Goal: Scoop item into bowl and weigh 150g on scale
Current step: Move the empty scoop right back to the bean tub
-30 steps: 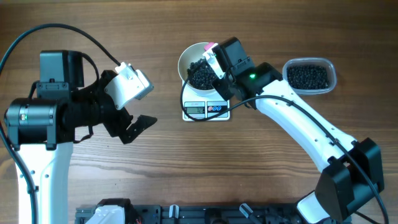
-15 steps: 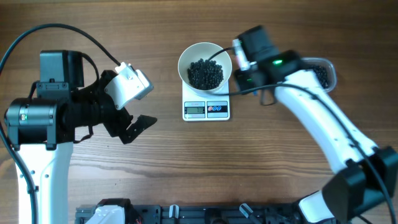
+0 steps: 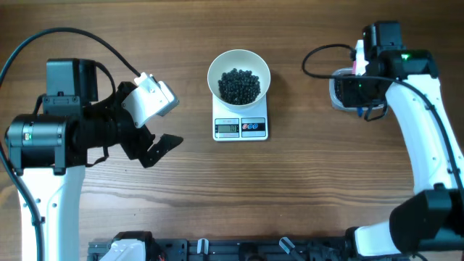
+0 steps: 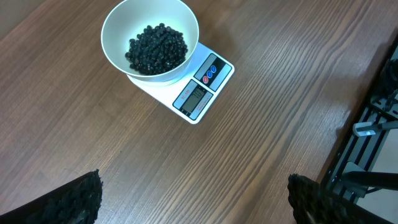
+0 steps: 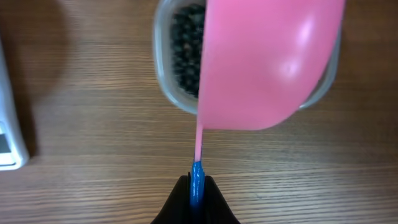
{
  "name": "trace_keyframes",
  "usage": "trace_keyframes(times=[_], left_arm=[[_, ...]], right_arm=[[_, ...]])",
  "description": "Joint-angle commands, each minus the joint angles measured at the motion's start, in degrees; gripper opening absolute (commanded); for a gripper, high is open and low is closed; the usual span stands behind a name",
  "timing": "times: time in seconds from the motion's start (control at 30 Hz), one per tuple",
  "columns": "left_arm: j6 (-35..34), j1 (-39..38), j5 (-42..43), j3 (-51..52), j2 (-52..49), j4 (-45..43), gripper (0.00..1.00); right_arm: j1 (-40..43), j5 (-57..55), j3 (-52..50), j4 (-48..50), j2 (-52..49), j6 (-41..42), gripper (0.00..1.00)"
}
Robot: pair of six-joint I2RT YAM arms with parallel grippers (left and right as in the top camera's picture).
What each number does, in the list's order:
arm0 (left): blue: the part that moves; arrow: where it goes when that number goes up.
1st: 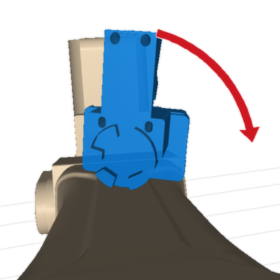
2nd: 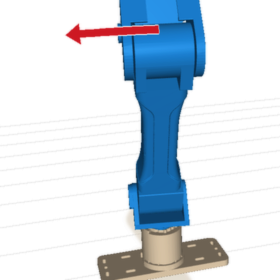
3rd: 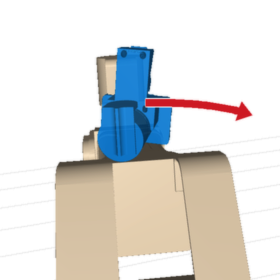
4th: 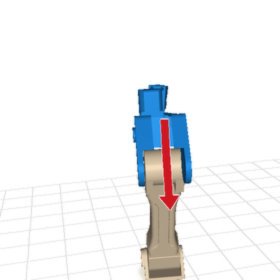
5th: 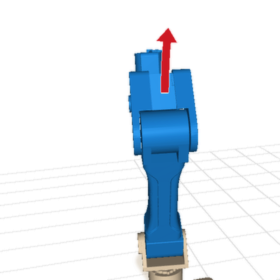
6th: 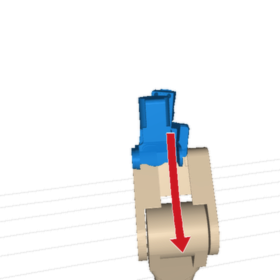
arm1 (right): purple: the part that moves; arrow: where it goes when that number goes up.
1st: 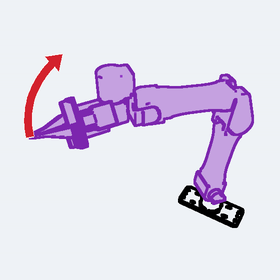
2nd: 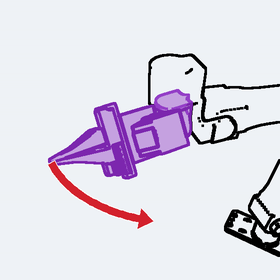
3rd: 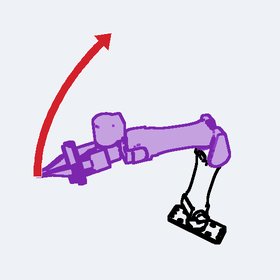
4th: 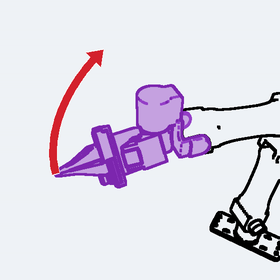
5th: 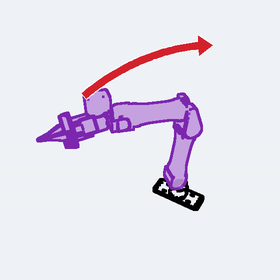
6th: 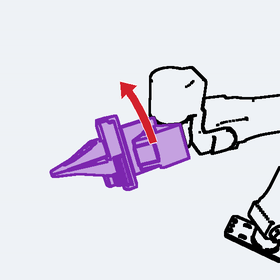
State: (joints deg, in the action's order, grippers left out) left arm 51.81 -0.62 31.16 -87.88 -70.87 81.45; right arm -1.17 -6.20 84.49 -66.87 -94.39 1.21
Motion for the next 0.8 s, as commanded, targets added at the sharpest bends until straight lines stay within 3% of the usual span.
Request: trace_keyframes(times=[0.0,0.53,0.77], left_arm=[[0.9,0.4,0.0,-0.9,0.2,0.0,1.0],[0.9,0.4,0.0,-0.9,0.2,0.0,1.0],[0.9,0.4,0.0,-0.9,0.2,0.0,1.0]], right_arm=[[2.4,0.1,-0.9,0.1,-2.9,-3.3,0.04],[8.0,11.2,-4.5,8.0,-9.3,-8.9,0.04],[14.4,30.0,-4.7,7.9,-11.3,-14.2,0.04]])
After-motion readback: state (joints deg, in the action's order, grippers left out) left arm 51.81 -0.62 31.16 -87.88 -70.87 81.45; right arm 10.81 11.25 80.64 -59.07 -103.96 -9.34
